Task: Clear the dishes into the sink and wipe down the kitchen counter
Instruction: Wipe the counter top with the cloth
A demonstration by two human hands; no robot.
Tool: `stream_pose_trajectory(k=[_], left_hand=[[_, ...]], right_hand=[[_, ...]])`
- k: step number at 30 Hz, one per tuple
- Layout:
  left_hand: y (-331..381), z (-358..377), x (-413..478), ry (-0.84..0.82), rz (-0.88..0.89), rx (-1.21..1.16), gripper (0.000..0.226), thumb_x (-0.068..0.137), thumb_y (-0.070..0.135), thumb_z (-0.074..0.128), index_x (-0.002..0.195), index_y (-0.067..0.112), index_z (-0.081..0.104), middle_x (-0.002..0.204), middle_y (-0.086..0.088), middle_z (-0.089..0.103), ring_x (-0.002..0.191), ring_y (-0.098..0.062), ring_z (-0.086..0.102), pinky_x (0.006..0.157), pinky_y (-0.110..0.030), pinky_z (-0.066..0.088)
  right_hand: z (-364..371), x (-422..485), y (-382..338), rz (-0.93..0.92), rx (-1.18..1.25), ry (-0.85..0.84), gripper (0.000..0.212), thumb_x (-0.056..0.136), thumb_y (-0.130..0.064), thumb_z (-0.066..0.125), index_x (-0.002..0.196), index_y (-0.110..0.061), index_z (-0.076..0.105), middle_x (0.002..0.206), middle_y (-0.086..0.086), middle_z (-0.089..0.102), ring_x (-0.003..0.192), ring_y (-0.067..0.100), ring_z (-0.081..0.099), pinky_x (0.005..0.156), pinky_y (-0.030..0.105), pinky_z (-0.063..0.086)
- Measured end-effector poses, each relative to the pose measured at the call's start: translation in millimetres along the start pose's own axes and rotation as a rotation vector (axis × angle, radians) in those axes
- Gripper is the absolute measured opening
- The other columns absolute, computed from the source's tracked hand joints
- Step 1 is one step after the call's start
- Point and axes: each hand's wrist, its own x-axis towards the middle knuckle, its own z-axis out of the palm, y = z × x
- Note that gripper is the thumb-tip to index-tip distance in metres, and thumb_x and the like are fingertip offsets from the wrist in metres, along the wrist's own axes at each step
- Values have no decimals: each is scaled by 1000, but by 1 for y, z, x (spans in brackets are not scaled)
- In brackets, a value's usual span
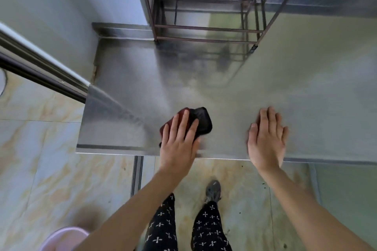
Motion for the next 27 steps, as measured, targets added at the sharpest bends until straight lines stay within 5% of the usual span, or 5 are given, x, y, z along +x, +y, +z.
stream_pose_trajectory(k=[9,16,21,24,27], left_hand=[[-26,-4,38,206,-524,-151,51,96,40,26,140,17,33,155,-9,15,142,-29,10,114,-49,10],[104,9,22,60,-150,-138,46,97,40,32,139,19,36,153,-9,23,140,-29,20,112,-46,11],[77,-11,15,-42,-77,-146,59,91,51,3,145,28,-2,153,7,-15,141,-17,-14,114,-38,-5],[50,-8,9,-132,44,-176,60,92,53,1,145,27,-5,153,9,-11,142,-11,-10,118,-39,5],[65,1,19,-96,-61,-139,59,93,50,1,144,23,-11,154,7,-8,141,-12,-10,116,-38,3]], right_hand=[[7,2,7,-47,45,57,59,94,-37,13,146,-13,26,156,7,21,143,29,16,114,48,12],[-15,3,35,-175,476,66,46,97,-26,27,134,-6,46,152,11,29,143,26,17,115,40,12],[-24,0,101,-96,485,183,45,95,-26,28,126,-2,50,145,17,38,138,30,27,114,39,19],[-25,-7,124,-51,479,193,51,94,-30,23,128,0,48,144,18,39,137,30,28,112,48,24],[-22,-7,133,-41,306,179,50,94,-28,23,133,-3,44,146,16,37,137,32,29,110,50,21]])
